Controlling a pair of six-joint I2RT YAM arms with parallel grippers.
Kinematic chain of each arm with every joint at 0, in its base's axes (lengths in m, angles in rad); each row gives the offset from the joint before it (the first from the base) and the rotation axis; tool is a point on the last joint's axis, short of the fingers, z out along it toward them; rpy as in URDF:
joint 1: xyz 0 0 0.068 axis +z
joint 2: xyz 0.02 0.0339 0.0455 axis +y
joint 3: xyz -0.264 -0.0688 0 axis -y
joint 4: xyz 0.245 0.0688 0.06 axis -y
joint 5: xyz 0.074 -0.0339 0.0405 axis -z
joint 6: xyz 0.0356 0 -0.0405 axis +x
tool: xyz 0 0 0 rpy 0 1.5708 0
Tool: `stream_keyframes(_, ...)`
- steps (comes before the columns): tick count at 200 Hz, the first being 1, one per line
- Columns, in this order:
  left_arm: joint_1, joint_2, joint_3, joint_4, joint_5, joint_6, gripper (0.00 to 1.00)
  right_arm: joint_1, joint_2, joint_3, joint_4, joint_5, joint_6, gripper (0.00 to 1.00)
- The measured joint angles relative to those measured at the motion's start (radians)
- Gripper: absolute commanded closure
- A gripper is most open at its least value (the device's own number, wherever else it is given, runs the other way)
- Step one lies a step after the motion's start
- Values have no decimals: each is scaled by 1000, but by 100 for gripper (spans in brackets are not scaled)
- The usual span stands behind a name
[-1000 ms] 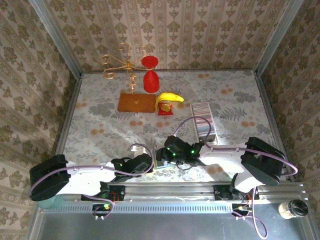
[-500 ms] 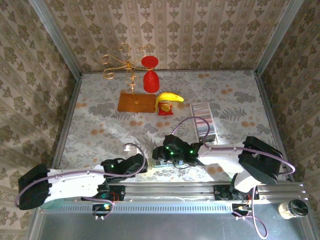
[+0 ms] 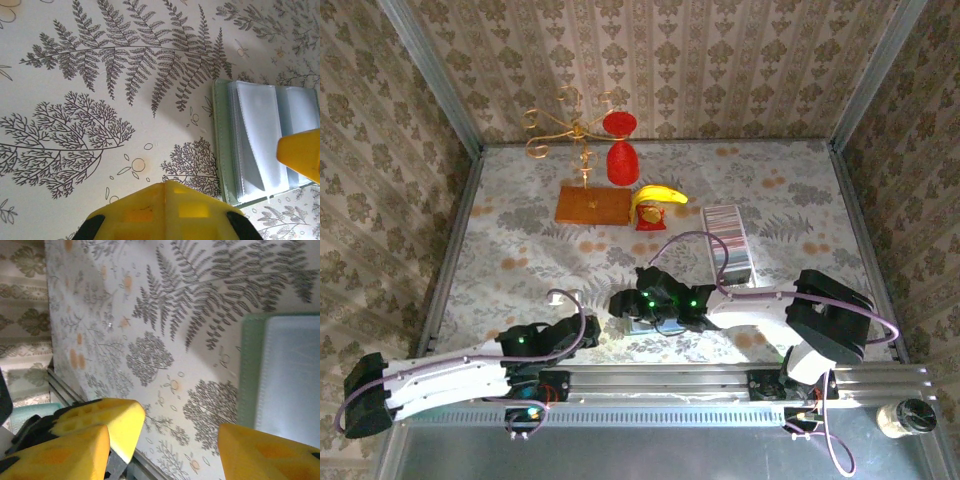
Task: Put the credit cards into the card holder
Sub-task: Flip over the card slot in the card holder.
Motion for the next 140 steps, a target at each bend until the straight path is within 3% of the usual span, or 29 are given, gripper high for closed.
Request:
stream_keyframes(37,0,-79,0,-63,-14,1,86,0,13,16,72,-27,8,41)
stream_keyframes(64,0,-115,0,-82,-21,8,79,-9,-43,74,-3,-19,-109,41)
stream_keyframes(101,3,-105,20,-87,-31,52,52,-122,-317,161,-239,24,-439,38)
stream_keyframes(128,30,-40,47,-37,-27,103,47,-206,-531,181,-336,68,-814,34)
stream_keyframes(140,57,4,60,-7,-13,131,45,-209,-599,181,-392,80,-1036,20)
